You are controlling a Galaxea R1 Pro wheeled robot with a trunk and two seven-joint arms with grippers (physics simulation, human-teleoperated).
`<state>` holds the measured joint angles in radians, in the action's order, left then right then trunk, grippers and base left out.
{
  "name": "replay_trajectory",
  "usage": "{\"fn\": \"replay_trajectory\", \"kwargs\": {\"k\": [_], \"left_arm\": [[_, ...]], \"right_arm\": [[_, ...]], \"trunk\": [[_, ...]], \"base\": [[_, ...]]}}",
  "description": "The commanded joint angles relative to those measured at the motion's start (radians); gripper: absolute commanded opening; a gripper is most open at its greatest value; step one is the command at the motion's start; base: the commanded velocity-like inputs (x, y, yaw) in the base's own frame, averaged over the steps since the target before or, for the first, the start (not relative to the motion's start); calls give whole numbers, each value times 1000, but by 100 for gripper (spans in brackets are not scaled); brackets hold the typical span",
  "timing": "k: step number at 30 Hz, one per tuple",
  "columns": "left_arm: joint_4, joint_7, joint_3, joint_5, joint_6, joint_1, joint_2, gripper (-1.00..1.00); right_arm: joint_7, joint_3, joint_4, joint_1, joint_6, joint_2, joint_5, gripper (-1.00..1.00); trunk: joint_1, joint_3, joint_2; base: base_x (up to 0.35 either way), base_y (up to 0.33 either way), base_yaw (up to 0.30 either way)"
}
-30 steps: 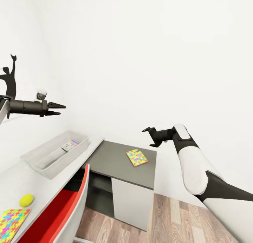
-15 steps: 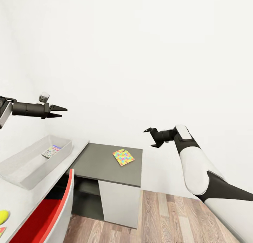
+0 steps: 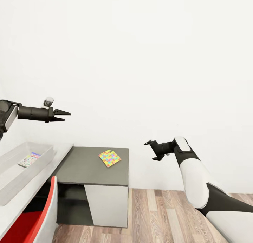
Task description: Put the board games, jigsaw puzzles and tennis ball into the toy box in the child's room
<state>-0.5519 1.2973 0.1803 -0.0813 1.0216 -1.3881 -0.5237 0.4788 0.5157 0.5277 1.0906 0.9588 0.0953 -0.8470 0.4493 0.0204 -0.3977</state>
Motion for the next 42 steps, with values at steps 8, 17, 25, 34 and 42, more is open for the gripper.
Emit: {"fn": "replay_trajectory", "kwargs": {"k": [8,17,25,34,42], "left_arm": [[0,-10,7,-7,9,34,29,100],[0,-31,20,-6,9,48,52,100],[-1,-30,30,-6,9,54,56,100],[-1,-32,32,-6,2,76,56,100],[-1,-57,52,-7,-19,119,93,100]], "right_arm": [[9,-49,3,-85,-19,3,108,100],[7,-103,3,-272,-164,1,165,100],[6,-193,4,-386,-276,-10,167,100],[-51,-281,18,-450,-354,-25,167,100],[-92,-313,87,-513,-391,-28,167,100]], "trunk": [[1,2,-2],[1,6,-2],[1,16,-2],[1,28,-2],[1,38,-2]], "base": [[0,0,-285],[0,0,-150],[0,0,-140],[0,0,-145],[0,0,-145]]}}
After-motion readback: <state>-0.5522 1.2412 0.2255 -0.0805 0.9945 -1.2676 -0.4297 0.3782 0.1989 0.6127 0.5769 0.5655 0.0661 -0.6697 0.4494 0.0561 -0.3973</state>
